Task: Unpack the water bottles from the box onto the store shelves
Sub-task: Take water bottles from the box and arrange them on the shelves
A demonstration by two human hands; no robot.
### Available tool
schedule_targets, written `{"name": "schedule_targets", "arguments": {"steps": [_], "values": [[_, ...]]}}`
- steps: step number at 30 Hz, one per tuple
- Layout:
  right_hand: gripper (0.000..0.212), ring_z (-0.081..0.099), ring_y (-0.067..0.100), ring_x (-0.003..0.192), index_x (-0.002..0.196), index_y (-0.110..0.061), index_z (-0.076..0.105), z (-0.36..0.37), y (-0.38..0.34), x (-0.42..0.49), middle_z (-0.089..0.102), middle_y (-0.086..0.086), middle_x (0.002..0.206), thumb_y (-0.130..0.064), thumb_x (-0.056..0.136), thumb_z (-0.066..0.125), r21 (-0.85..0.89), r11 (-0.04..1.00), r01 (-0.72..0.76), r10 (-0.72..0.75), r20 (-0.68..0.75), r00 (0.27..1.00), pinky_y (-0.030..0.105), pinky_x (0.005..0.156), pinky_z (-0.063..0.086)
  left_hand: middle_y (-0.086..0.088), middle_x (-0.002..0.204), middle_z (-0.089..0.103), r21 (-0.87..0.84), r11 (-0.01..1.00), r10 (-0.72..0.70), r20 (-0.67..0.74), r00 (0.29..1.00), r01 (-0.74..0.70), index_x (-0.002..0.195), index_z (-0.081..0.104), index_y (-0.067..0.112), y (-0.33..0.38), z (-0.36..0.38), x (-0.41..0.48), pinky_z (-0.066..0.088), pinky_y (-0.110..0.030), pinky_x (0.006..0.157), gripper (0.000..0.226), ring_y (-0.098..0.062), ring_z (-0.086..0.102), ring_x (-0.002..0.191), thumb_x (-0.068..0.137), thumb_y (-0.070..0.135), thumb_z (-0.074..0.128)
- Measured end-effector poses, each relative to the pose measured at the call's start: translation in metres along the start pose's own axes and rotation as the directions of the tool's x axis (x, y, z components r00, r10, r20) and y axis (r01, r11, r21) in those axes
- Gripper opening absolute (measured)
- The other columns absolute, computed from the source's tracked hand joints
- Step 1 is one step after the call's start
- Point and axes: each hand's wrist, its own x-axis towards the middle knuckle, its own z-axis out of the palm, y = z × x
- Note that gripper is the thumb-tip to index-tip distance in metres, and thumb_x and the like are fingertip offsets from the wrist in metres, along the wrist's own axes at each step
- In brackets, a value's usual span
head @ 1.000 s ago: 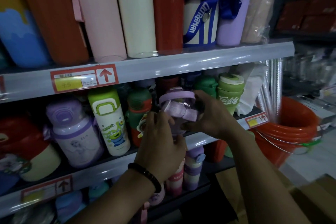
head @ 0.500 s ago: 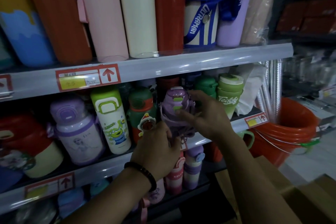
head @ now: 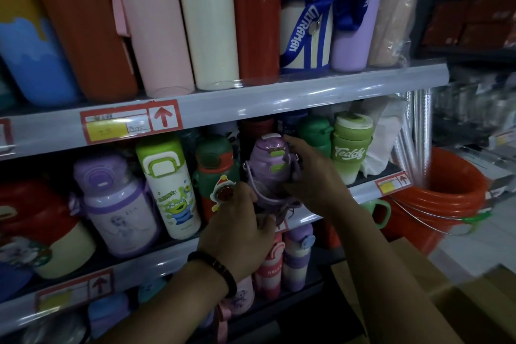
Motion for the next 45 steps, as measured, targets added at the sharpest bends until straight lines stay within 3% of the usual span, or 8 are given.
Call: {"name": "schedule_targets", "arguments": {"steps": [10,16,19,22,25,29,35,45], "values": [[0.069,0.073,0.026,0.097,0.143,-0.037,0.053,-0.015,-0.01,-0.006,0.075,-0.006,0.117,-0.064,0.081,0.071,-0.233,0.972,0.017,-0.041,-0.099,0.994,0.038,0.073,0.058,0.005,0.087,0.065,-0.029,0.999,0.036,-0.056,0.998,-0.038,0.104,0.038,0.037,0.005,0.002,0.009,0.055,-0.038,0.063,0.028,-0.013,0.065,0.075,0.093,0.045,0.062],[0.029,0.071,0.023,0.091,0.108,-0.026,0.075,-0.046,0.012,-0.015,0.074,-0.005,0.098,-0.03,0.08,0.08,-0.058,0.986,-0.154,0.112,-0.456,0.883,0.037,0.078,0.057,0.008,0.077,0.068,-0.142,0.982,0.113,-0.074,0.991,-0.123,0.108,0.049,0.033,0.036,0.008,0.026,0.053,-0.033,0.067,0.024,-0.009,0.066,0.075,0.093,0.035,0.068],[0.023,0.068,0.022,0.086,0.101,-0.024,0.073,-0.057,0.028,-0.022,0.07,-0.006,0.091,-0.023,0.08,0.082,0.03,0.955,-0.294,0.27,-0.492,0.828,0.03,0.073,0.047,0.008,0.077,0.073,-0.25,0.961,0.115,-0.032,0.993,-0.119,0.116,0.054,0.032,0.053,0.013,0.036,0.046,-0.013,0.061,0.026,-0.002,0.065,0.072,0.095,0.031,0.068],[0.019,0.067,0.019,0.076,0.095,-0.025,0.07,-0.061,0.039,-0.028,0.066,-0.008,0.081,-0.023,0.08,0.081,0.089,0.936,-0.34,0.339,-0.478,0.81,0.032,0.068,0.047,0.004,0.08,0.078,-0.419,0.907,0.087,0.099,0.991,-0.038,0.137,0.048,0.03,0.072,0.017,0.044,0.053,-0.021,0.06,0.041,-0.006,0.066,0.054,0.099,0.027,0.064],[0.019,0.068,0.018,0.078,0.092,-0.024,0.07,-0.056,0.039,-0.027,0.069,-0.009,0.08,-0.024,0.079,0.084,0.089,0.939,-0.332,0.335,-0.448,0.829,0.032,0.068,0.05,0.004,0.08,0.079,-0.501,0.863,0.055,0.224,0.973,0.067,0.151,0.034,0.032,0.086,0.016,0.056,0.055,-0.028,0.063,0.057,-0.009,0.068,0.053,0.101,0.026,0.061],[0.027,0.071,0.022,0.084,0.098,-0.025,0.07,-0.048,0.035,-0.019,0.073,-0.006,0.085,-0.036,0.078,0.085,0.065,0.941,-0.331,0.328,-0.41,0.851,0.041,0.074,0.058,0.005,0.077,0.079,-0.537,0.828,-0.011,0.273,0.962,0.161,0.1,0.045,0.046,0.097,0.007,0.075,0.054,-0.029,0.053,0.036,-0.014,0.067,0.047,0.098,0.013,0.06],[0.048,0.071,0.024,0.093,0.11,-0.025,0.067,-0.036,0.025,-0.013,0.074,-0.005,0.092,-0.056,0.077,0.083,0.066,0.93,-0.361,0.353,-0.429,0.831,0.034,0.074,0.053,-0.025,0.089,0.075,-0.539,0.814,-0.015,0.354,0.935,0.217,0.091,0.034,0.037,0.111,0.008,0.082,0.042,-0.023,0.035,0.042,-0.009,0.056,0.032,0.101,-0.002,0.046],[0.074,0.068,0.02,0.105,0.128,-0.032,0.056,-0.024,0.0,0.013,0.072,-0.006,0.112,-0.077,0.073,0.075,0.091,0.929,-0.358,0.348,-0.546,0.762,0.03,0.073,0.046,-0.001,0.056,0.07,-0.432,0.886,0.0,0.358,0.934,0.166,0.097,0.052,0.032,0.1,0.02,0.088,0.039,-0.025,0.032,0.037,-0.014,0.054,0.03,0.1,-0.002,0.038]]}}
